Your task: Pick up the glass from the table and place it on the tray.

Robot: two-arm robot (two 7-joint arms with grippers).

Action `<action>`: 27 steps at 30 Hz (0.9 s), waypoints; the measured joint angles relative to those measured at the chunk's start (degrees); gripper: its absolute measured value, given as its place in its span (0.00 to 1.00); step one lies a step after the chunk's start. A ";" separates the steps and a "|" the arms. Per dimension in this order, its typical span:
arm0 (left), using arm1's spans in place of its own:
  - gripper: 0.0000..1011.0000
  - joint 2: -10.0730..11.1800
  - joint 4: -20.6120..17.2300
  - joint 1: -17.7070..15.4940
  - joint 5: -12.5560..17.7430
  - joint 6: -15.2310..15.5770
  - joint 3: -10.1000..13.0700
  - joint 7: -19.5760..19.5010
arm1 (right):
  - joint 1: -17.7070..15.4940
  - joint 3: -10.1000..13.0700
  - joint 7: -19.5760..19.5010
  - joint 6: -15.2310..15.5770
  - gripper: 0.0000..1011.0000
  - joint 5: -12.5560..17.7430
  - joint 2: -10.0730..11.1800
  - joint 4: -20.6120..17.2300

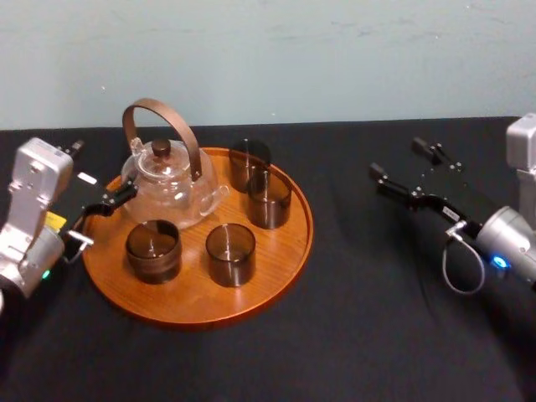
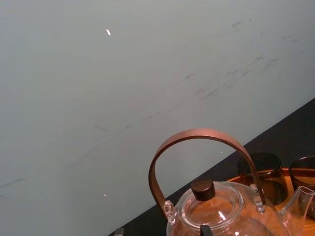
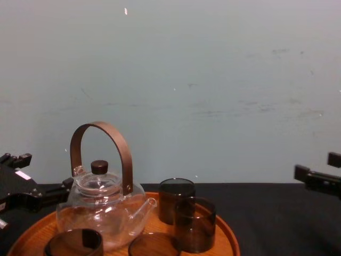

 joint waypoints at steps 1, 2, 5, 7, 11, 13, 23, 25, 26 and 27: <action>0.99 0.00 0.00 0.00 0.00 0.00 0.00 0.00 | -0.11 0.26 -0.12 -0.05 0.99 -0.02 0.00 0.14; 0.99 0.00 0.00 0.00 0.00 0.00 0.00 0.00 | -0.29 0.77 -0.30 -0.09 0.99 -0.05 0.00 0.37; 0.99 0.00 0.00 0.00 0.00 0.00 0.00 0.00 | -0.64 1.77 -0.60 -0.17 0.99 -0.05 0.00 0.77; 0.99 0.00 0.00 0.00 0.00 0.00 0.00 0.00 | -0.86 2.37 -0.73 -0.25 0.99 -0.05 -0.07 1.02; 0.99 0.00 0.00 0.00 0.00 0.00 0.00 0.00 | -1.07 3.04 -0.78 -0.28 0.99 -0.04 -0.18 1.46; 0.99 0.00 0.00 0.00 0.00 0.00 0.00 0.00 | -1.17 3.39 -0.79 -0.29 0.99 -0.05 -0.25 1.70; 0.99 0.00 0.00 0.00 0.00 0.00 0.00 0.00 | -1.22 3.79 -0.92 -0.27 0.99 -0.87 -0.83 2.34; 0.99 0.00 0.00 0.00 0.00 0.00 0.00 0.00 | -1.21 3.79 -0.92 -0.26 0.99 -0.87 -0.81 2.32; 0.99 0.00 0.00 0.00 0.00 0.00 0.00 0.00 | -1.21 3.79 -0.92 -0.26 0.99 -0.87 -0.81 2.32; 0.99 0.00 0.00 0.00 0.00 0.00 0.00 0.00 | -1.21 3.78 -0.92 -0.25 0.99 -0.86 -0.79 2.30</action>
